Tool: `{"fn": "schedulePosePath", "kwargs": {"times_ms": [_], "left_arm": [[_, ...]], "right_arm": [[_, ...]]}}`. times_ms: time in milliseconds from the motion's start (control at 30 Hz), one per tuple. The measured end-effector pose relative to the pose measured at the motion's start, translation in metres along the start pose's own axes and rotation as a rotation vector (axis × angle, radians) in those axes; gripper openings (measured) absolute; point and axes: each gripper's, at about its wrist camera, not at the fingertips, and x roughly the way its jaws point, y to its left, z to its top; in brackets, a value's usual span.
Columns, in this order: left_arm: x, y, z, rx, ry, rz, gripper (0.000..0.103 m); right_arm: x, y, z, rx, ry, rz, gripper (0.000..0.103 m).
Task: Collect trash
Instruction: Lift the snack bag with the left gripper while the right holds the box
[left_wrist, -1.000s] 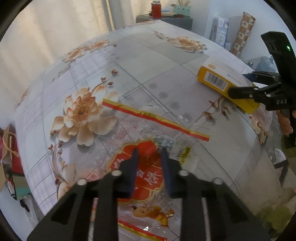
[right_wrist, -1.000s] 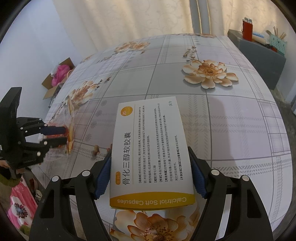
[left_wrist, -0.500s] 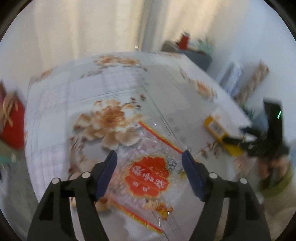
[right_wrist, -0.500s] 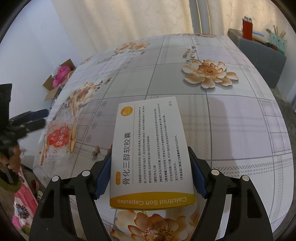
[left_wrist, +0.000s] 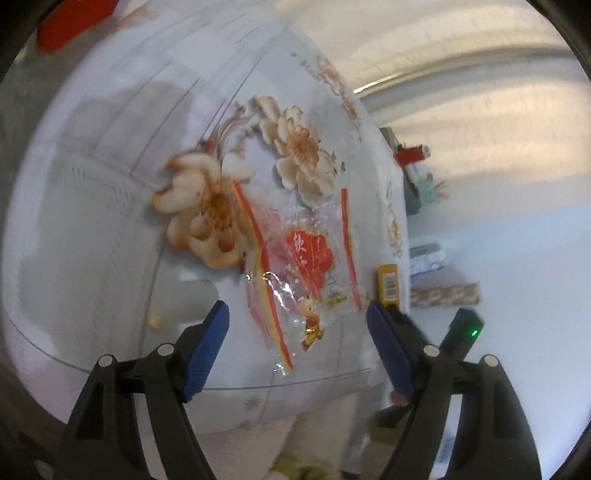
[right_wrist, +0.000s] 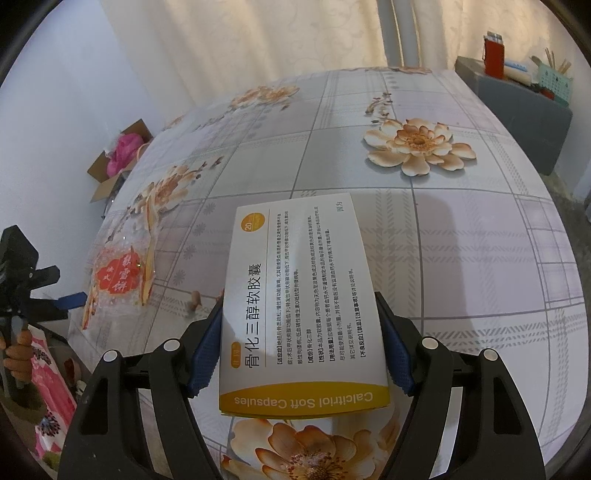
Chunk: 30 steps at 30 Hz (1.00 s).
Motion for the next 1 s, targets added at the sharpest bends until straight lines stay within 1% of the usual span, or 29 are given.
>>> {"fn": "schedulePosePath", "kwargs": {"times_ms": [133, 200, 267, 300, 333, 367, 433, 500, 567, 600, 667, 767, 833, 867, 933, 1000], "left_arm": [[0.008, 0.008, 0.000, -0.049, 0.008, -0.041, 0.073], [0.009, 0.007, 0.002, -0.041, 0.006, -0.045, 0.073], [0.013, 0.002, 0.003, -0.020, -0.003, -0.030, 0.070], [0.016, 0.000, 0.004, -0.007, -0.003, -0.018, 0.066], [0.018, -0.002, 0.005, 0.001, -0.004, -0.010, 0.060], [0.020, -0.004, 0.005, 0.013, -0.007, 0.003, 0.058], [0.022, -0.012, 0.005, 0.068, -0.020, 0.056, 0.051], [0.025, -0.020, 0.003, 0.144, -0.044, 0.130, 0.045], [0.029, -0.029, 0.000, 0.212, -0.069, 0.206, 0.042], [0.029, -0.030, -0.002, 0.230, -0.080, 0.230, 0.039], [0.034, -0.036, -0.004, 0.271, -0.103, 0.277, 0.038], [0.040, -0.044, -0.010, 0.354, -0.145, 0.373, 0.029], [0.042, -0.045, -0.014, 0.393, -0.167, 0.410, 0.021], [0.042, -0.045, -0.015, 0.404, -0.175, 0.420, 0.019], [0.043, -0.045, -0.018, 0.442, -0.193, 0.452, 0.009], [0.045, -0.047, -0.021, 0.485, -0.208, 0.476, 0.006]], "right_arm": [[0.001, 0.001, 0.002, -0.002, 0.009, -0.005, 0.071], [0.001, 0.002, 0.001, -0.001, 0.008, -0.006, 0.071], [0.001, 0.003, 0.001, -0.004, 0.007, -0.014, 0.072], [0.002, 0.005, 0.001, -0.007, 0.008, -0.019, 0.072], [0.002, 0.006, 0.001, -0.010, 0.009, -0.026, 0.072], [0.003, 0.007, 0.001, -0.011, 0.011, -0.030, 0.072], [0.004, 0.008, 0.002, -0.013, 0.015, -0.033, 0.072], [0.005, 0.009, 0.002, -0.012, 0.016, -0.035, 0.072], [0.005, 0.009, 0.001, -0.012, 0.015, -0.040, 0.072], [0.005, 0.010, 0.001, -0.014, 0.014, -0.043, 0.072], [0.006, 0.012, 0.000, -0.016, 0.014, -0.049, 0.072], [0.006, 0.013, 0.000, -0.019, 0.015, -0.055, 0.072], [0.007, 0.013, 0.000, -0.019, 0.015, -0.056, 0.072], [0.007, 0.013, 0.000, -0.019, 0.016, -0.056, 0.072], [0.007, 0.013, 0.000, -0.022, 0.015, -0.058, 0.072], [0.007, 0.014, 0.000, -0.025, 0.016, -0.062, 0.072]]}}
